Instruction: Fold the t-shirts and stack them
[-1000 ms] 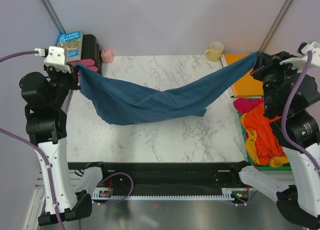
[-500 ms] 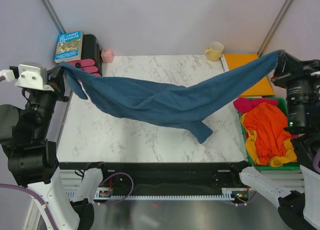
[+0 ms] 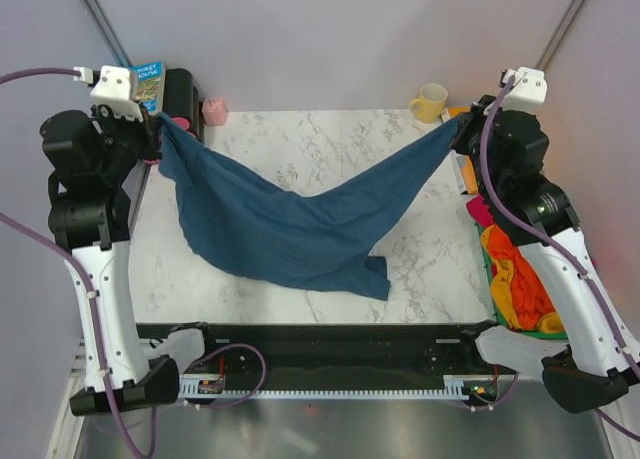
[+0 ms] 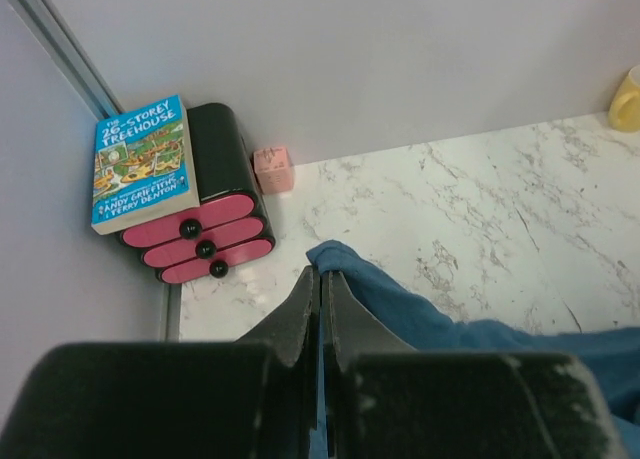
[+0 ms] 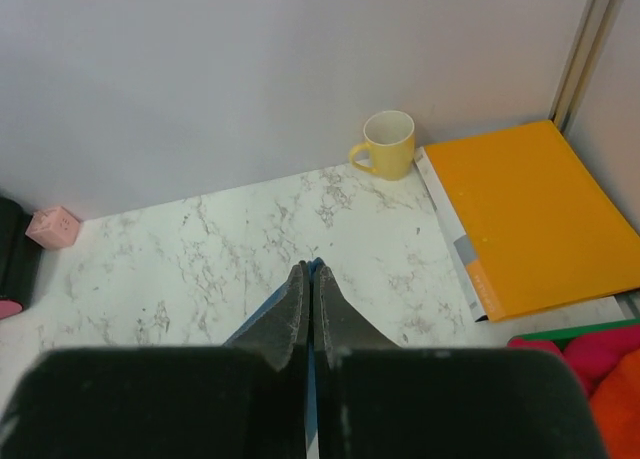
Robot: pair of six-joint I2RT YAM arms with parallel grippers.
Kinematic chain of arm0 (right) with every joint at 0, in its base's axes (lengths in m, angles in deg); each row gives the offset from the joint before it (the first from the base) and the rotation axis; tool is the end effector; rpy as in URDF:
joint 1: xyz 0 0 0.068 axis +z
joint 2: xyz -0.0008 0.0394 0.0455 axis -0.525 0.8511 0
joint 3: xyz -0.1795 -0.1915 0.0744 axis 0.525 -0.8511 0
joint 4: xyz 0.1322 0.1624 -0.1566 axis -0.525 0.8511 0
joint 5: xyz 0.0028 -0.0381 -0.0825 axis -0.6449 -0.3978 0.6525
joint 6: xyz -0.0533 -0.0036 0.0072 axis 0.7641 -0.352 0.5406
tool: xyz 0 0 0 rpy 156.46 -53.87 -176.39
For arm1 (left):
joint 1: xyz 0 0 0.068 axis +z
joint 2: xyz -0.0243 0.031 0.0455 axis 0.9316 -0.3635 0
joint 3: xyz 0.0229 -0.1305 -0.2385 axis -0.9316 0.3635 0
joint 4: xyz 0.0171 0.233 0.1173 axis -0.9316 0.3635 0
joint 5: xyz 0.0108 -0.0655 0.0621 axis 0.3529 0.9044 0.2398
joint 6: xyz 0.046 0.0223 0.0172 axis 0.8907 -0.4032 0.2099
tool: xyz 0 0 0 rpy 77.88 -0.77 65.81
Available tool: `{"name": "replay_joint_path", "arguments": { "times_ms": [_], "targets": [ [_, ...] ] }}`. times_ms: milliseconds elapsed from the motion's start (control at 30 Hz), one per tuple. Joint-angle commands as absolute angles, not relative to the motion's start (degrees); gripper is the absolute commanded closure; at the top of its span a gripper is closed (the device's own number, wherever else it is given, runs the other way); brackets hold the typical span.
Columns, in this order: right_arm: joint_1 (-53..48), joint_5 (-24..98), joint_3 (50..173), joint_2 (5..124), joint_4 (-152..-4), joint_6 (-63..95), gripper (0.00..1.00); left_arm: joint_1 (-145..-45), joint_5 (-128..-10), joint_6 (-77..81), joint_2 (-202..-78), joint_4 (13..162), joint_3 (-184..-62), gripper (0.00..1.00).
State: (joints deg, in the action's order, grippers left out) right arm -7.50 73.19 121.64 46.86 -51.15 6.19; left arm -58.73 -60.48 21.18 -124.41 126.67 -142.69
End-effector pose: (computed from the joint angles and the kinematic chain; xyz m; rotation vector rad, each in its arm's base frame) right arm 0.1976 0.0701 0.4901 0.2717 1.6234 0.1301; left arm 0.1694 0.0192 0.5146 0.1945 1.6346 -0.0091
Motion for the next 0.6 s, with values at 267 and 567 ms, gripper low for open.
{"name": "replay_joint_path", "arguments": {
  "times_ms": [267,567],
  "targets": [
    [-7.58,72.43,128.33,37.44,-54.25,7.59,1.00,-58.31,-58.44,18.69,-120.24,122.78,-154.45,0.98],
    [-7.58,71.56,128.23,32.15,-51.78,7.67,1.00,-58.31,-59.41,19.12,-112.77,124.18,-154.60,0.98]
  ]
}}
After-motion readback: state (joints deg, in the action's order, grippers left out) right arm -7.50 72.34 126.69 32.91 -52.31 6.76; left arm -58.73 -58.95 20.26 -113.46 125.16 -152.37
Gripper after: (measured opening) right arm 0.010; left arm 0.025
